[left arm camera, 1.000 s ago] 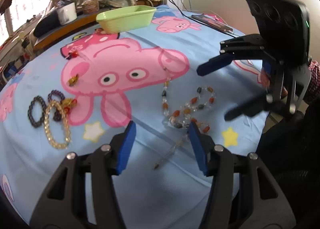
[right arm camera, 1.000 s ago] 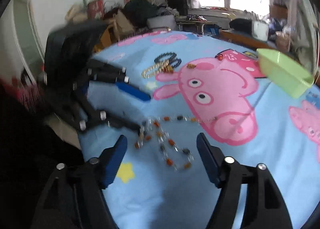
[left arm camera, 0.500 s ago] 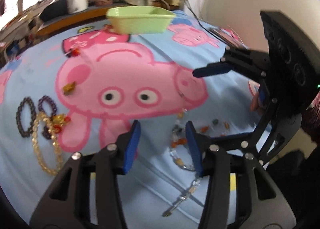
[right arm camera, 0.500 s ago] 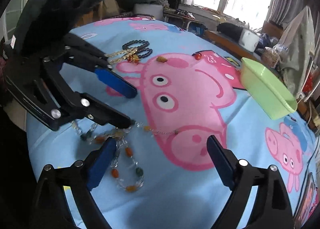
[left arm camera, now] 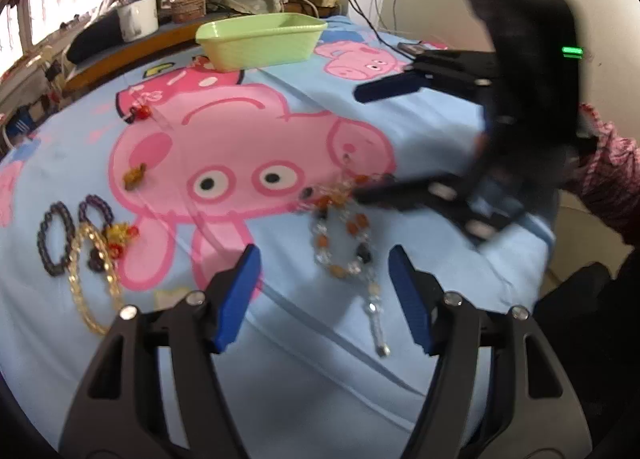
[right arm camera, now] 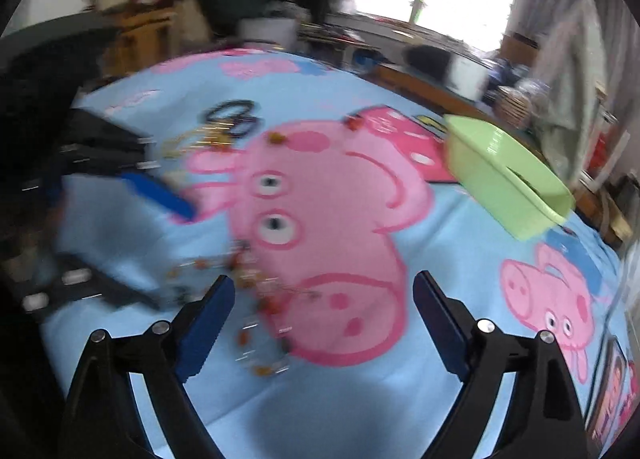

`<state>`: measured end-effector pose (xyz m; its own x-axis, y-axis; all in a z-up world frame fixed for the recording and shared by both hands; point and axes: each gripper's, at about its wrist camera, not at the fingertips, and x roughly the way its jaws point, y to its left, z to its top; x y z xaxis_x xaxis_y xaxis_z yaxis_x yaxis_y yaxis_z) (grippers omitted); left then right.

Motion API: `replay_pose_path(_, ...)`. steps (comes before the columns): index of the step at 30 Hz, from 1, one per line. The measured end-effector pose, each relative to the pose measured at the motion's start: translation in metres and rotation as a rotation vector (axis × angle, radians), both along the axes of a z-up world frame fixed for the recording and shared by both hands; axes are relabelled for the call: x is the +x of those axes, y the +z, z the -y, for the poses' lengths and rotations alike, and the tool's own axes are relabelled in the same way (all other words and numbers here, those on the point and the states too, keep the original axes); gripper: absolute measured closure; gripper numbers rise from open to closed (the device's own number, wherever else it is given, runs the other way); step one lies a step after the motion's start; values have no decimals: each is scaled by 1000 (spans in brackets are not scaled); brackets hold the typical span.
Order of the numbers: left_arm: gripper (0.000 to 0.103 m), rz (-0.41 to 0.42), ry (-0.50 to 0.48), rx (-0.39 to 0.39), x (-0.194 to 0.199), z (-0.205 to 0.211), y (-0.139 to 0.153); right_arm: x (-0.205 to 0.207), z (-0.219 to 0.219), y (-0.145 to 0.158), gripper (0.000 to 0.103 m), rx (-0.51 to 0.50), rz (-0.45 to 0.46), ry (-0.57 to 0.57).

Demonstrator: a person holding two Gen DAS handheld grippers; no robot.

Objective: Organize jewelry

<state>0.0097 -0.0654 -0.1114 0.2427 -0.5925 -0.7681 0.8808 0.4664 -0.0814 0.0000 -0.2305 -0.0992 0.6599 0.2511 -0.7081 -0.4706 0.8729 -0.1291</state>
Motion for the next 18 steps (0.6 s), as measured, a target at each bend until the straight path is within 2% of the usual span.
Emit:
replay_pose_path(2, 39, 15, -6, 17, 0, 5, -2, -11, -8, 1, 40, -20, -7, 83)
replay_pose_path(4, 42, 47, -16, 35, -1, 8, -4, -15, -14, -2, 40, -74, 8, 109)
replay_pose_path(5, 50, 66, -15, 44, -1, 9, -4, -12, -14, -5, 40, -78, -12, 122)
replay_pose_path(7, 60, 79, -15, 48, 1, 9, -3, -6, -13, -10, 41, -59, -41, 139)
replay_pose_path(8, 72, 80, -10, 47, 3, 8, -3, -3, -13, -11, 42, -48, -51, 151)
replay_pose_path(9, 81, 75, -3, 44, 6, 7, -3, 0, -13, -11, 48, -28, -65, 170)
replay_pose_path(10, 84, 63, 4, 38, 9, 6, -3, 2, -14, -12, 53, -11, -83, 187)
replay_pose_path(11, 89, 46, 13, 29, 13, 4, -3, 5, -14, -12, 67, 9, -103, 203)
replay_pose_path(12, 92, 31, 22, 20, 16, 3, -3, 6, -15, -12, 76, 30, -124, 214)
replay_pose_path(13, 93, 17, 27, 11, 18, 1, -3, 7, -17, -11, 79, 37, -121, 205)
replay_pose_path(14, 93, -1, 33, -4, 21, 0, -3, 8, -17, -10, 96, 52, -124, 201)
replay_pose_path(15, 94, -14, 39, -15, 22, -1, -4, 8, -16, -9, 103, 84, -134, 195)
replay_pose_path(18, 94, -73, 65, -63, 27, -6, -4, 6, -14, -11, 103, 167, -163, 147)
